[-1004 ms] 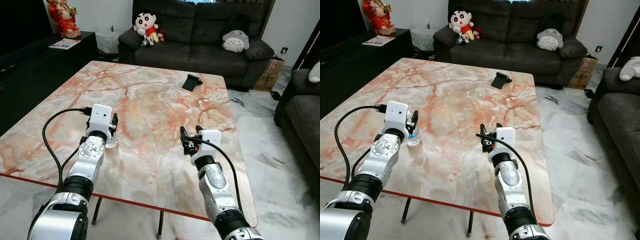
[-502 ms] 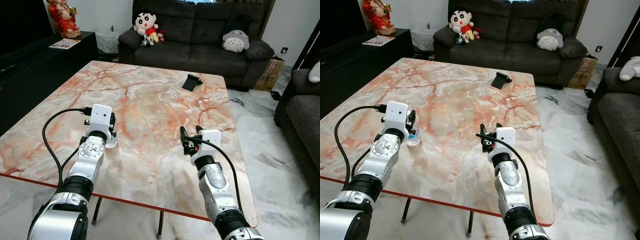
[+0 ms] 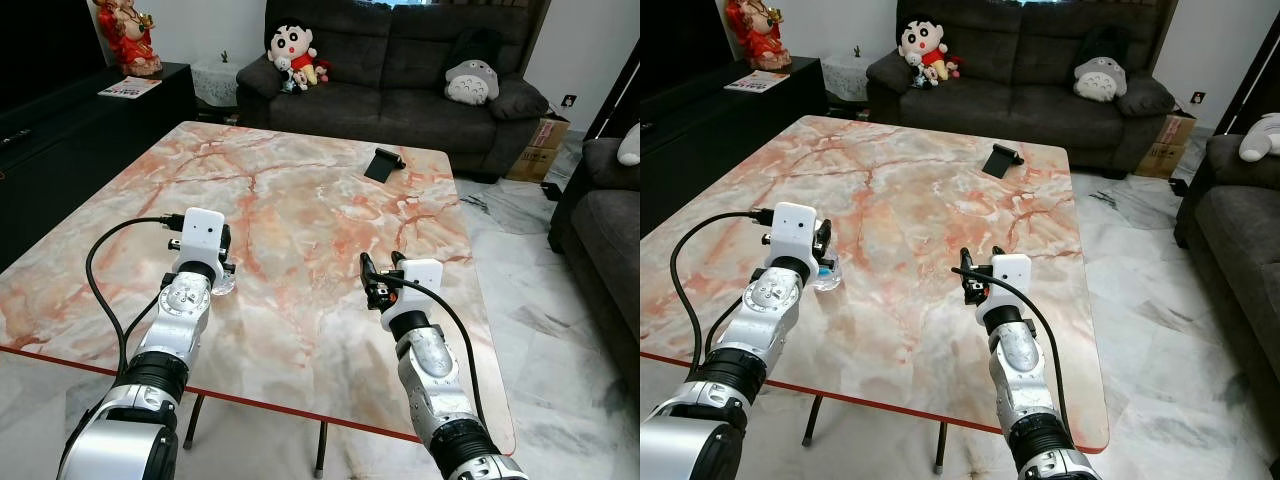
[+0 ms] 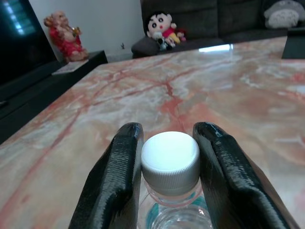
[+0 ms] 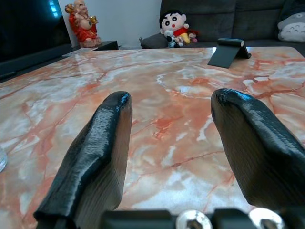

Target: Picking trash to rubbish bin

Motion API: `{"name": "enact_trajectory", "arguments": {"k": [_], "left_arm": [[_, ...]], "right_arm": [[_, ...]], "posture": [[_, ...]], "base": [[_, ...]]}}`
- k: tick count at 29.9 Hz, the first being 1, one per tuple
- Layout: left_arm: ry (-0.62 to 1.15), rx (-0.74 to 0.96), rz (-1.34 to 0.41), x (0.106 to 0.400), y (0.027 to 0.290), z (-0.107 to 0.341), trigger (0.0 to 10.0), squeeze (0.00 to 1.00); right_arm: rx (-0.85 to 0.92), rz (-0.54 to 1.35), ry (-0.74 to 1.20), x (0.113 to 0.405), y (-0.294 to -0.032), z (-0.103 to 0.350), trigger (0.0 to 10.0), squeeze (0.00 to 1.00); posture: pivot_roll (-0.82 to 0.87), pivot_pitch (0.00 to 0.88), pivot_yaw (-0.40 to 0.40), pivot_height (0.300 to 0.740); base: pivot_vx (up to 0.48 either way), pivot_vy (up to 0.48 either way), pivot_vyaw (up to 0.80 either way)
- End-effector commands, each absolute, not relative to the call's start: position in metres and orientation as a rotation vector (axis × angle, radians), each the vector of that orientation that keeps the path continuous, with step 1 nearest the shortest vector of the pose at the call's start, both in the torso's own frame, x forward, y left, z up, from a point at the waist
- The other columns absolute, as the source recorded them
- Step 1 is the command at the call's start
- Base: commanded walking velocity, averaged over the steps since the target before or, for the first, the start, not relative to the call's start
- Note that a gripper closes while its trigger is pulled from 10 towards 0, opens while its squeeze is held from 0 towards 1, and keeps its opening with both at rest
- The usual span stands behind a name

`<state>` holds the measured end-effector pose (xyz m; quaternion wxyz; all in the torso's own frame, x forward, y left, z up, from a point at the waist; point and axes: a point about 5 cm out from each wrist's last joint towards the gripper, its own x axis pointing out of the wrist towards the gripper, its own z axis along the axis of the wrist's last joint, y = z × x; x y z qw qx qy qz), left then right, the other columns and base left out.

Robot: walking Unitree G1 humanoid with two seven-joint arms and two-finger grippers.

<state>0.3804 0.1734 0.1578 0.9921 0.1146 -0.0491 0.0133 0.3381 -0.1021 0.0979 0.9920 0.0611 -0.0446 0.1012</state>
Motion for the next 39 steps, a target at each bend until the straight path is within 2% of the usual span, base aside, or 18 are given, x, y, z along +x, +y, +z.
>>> {"name": "enact_trajectory", "arguments": {"k": [1,17,39], "left_arm": [[-0.173,0.2,0.045,0.38,0.169,0.17,10.0,0.0],[-0.296,0.148,0.002,0.37,0.151,0.177,10.0,0.0],[-0.315,0.163,0.014,0.371,0.156,0.182,10.0,0.0]], "right_arm": [[0.12,0.202,-0.093,0.34,-0.103,0.1,10.0,0.0],[0.135,0.19,-0.114,0.341,-0.104,0.104,10.0,0.0],[0.144,0.188,-0.119,0.341,-0.105,0.105,10.0,0.0]], "posture": [[0.15,0.0,-0.053,0.74],[0.15,0.0,-0.055,0.74],[0.15,0.0,-0.055,0.74]], "base": [[0.0,0.0,0.0],[0.0,0.0,0.0],[-0.251,0.0,0.0]]}}
